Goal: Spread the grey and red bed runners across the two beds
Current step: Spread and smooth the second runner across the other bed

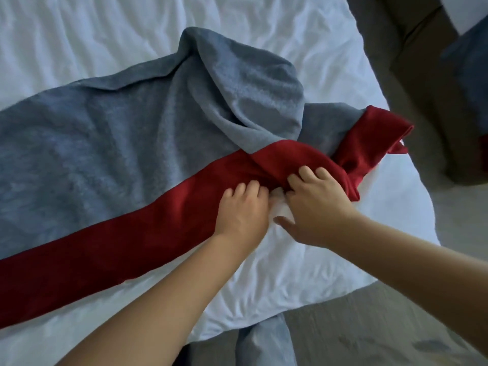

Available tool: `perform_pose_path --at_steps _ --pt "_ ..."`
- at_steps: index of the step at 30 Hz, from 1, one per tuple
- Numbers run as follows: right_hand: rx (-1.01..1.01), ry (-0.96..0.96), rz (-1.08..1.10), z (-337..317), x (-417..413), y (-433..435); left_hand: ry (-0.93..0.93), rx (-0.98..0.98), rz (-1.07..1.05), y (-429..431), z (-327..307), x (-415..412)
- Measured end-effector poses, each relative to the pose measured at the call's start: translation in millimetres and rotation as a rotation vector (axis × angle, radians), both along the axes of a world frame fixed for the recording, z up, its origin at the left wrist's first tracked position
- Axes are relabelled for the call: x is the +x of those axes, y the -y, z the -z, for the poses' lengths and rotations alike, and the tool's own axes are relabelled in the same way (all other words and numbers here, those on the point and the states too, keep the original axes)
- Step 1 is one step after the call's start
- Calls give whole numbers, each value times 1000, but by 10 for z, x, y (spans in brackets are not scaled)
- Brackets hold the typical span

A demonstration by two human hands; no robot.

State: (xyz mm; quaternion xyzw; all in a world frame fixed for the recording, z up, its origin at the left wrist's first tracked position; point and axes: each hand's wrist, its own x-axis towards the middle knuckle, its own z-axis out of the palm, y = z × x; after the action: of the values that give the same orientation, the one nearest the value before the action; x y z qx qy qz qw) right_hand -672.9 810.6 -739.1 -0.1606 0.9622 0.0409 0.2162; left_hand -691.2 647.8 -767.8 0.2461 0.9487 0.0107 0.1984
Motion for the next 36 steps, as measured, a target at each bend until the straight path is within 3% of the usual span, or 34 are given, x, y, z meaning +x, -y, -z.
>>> perform_pose_path --at_steps 7,12,21,25,30,36 --pt "-90 -161 297 279 108 -93 101 74 -159 139 190 -57" --pt "-83 -191 334 336 130 -134 116 85 -190 77 164 -36" --pt "74 -5 296 214 -64 27 83 -5 -213 -85 98 -15" --pt "92 -169 218 13 110 0 9 74 -78 -22 -19 275" --pt "-76 -88 111 -29 460 -31 8 164 -7 164 71 699" --pt "-465 13 -7 173 564 325 3 277 -76 475 60 631"
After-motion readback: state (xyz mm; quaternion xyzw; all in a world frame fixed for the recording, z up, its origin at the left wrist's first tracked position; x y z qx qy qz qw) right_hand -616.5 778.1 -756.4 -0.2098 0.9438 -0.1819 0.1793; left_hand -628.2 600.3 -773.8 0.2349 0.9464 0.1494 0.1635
